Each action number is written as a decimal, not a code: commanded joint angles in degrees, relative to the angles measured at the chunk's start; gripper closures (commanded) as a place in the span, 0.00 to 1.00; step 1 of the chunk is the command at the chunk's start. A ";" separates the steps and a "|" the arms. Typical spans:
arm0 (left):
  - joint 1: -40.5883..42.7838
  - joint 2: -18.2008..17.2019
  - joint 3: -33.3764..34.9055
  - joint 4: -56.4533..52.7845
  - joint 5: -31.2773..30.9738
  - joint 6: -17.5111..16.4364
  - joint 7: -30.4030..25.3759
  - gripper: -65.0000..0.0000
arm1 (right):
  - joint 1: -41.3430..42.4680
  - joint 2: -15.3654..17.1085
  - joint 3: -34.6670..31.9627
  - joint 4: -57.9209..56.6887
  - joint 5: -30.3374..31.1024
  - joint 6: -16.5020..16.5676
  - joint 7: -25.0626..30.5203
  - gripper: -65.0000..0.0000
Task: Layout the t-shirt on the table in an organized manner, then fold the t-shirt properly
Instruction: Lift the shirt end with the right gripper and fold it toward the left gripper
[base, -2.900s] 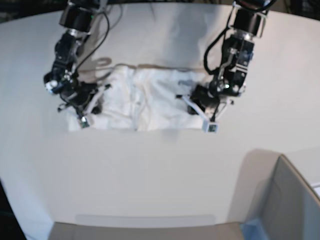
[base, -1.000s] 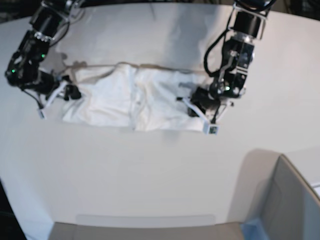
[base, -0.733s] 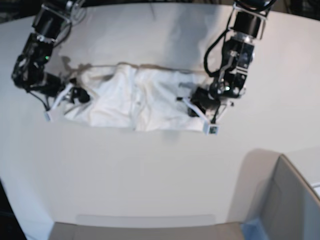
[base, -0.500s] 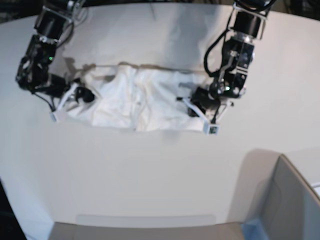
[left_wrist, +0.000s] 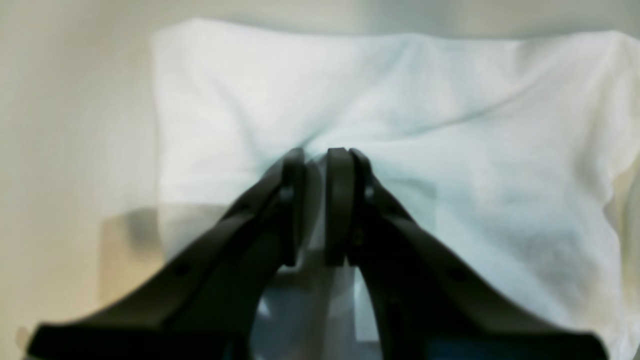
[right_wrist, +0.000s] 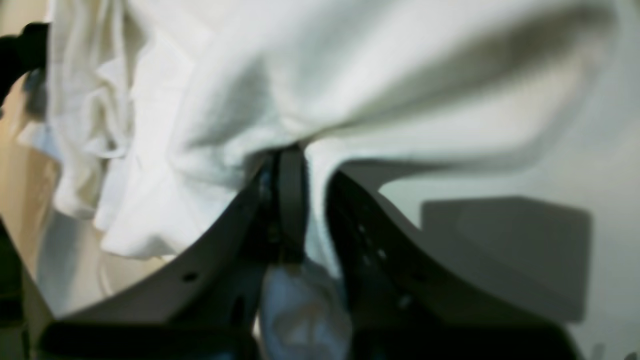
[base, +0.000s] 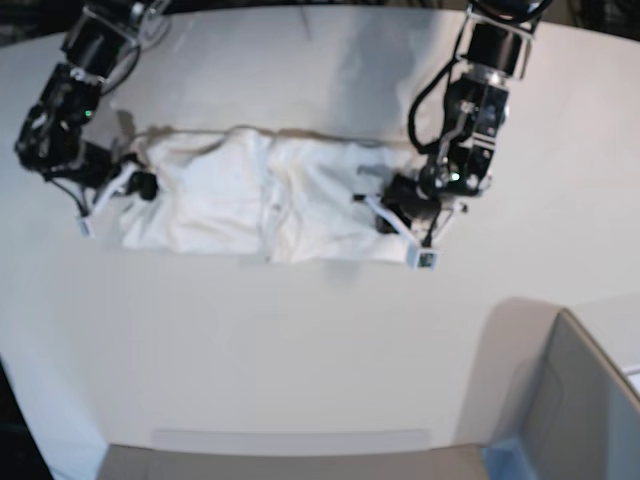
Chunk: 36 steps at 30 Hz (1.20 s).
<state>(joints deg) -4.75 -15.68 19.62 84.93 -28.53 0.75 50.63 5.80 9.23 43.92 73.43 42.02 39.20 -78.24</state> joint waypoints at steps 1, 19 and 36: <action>0.49 -0.27 0.21 -0.57 1.24 1.05 3.21 0.88 | 0.66 1.45 0.96 0.99 -2.68 0.80 -1.76 1.00; 0.40 1.75 6.01 6.02 1.15 1.22 4.01 0.88 | 2.50 2.94 -0.89 8.90 -2.50 0.80 -1.76 1.00; 0.40 1.48 5.92 14.11 1.06 1.22 4.09 0.88 | 2.94 1.89 -11.00 23.06 -2.59 0.80 -1.76 1.00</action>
<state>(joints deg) -3.31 -14.28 25.63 97.58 -27.11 2.11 55.64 7.64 10.39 32.71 95.50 38.57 39.20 -80.75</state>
